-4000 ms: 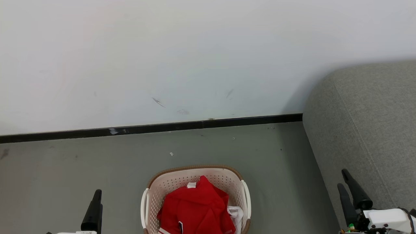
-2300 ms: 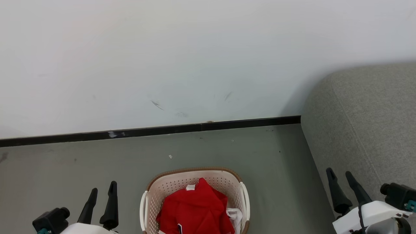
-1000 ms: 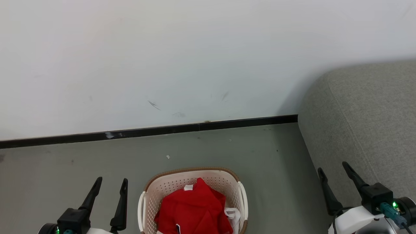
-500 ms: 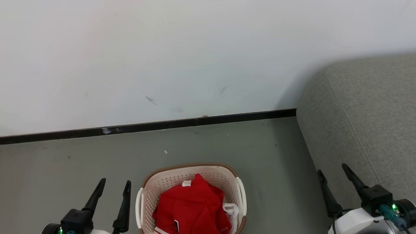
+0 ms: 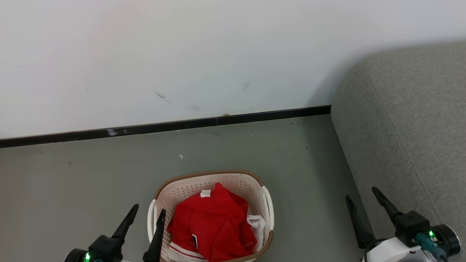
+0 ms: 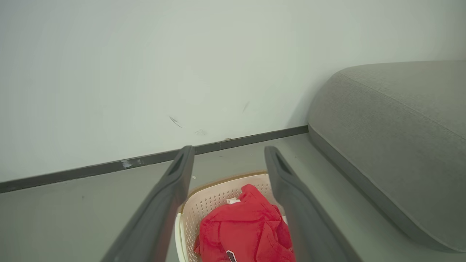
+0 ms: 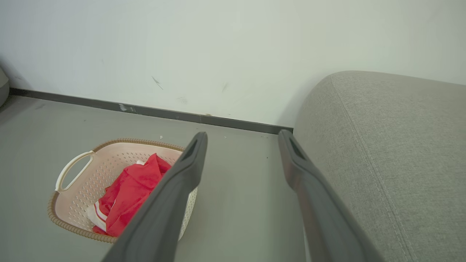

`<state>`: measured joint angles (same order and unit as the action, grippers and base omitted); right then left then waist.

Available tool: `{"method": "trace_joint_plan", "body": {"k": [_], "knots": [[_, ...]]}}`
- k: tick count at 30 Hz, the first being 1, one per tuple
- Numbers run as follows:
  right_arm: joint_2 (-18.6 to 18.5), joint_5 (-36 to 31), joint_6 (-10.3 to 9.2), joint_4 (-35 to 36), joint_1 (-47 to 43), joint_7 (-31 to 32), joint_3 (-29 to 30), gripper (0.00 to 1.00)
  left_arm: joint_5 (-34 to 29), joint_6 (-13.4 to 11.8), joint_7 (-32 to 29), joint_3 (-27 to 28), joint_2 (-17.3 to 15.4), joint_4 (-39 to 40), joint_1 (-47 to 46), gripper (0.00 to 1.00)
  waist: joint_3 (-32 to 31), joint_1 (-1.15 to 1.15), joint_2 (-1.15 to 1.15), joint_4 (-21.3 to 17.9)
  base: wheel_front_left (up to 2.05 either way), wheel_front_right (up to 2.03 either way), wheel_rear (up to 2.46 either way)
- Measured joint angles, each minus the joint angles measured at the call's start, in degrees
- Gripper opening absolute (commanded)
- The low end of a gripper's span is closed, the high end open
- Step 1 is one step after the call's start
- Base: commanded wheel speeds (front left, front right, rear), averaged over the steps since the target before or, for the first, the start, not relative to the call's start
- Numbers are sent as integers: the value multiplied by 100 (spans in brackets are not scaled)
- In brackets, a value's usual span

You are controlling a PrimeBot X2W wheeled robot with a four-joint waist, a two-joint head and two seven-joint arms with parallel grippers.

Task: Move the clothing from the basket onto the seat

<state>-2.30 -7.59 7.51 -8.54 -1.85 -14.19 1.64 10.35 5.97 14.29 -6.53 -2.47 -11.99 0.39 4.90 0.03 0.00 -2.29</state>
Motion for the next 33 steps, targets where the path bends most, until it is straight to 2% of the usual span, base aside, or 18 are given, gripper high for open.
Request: {"method": "trace_joint_plan", "body": {"k": [13,22,33], "knots": [[1,68,-1,112,82,-1,-163,100,-246,81,0,-520,-24,-301,-515,100,563,0,0,-75,0,0,0],[0,225,0,243,364,-1,-255,100,-371,93,-18,-824,-159,-633,-1112,100,1082,-1,0,-158,0,0,0],[-2,357,0,364,790,-1,-304,100,-577,129,-419,-1140,-375,-1082,-2039,100,1819,-1,0,-309,0,0,0]]}}
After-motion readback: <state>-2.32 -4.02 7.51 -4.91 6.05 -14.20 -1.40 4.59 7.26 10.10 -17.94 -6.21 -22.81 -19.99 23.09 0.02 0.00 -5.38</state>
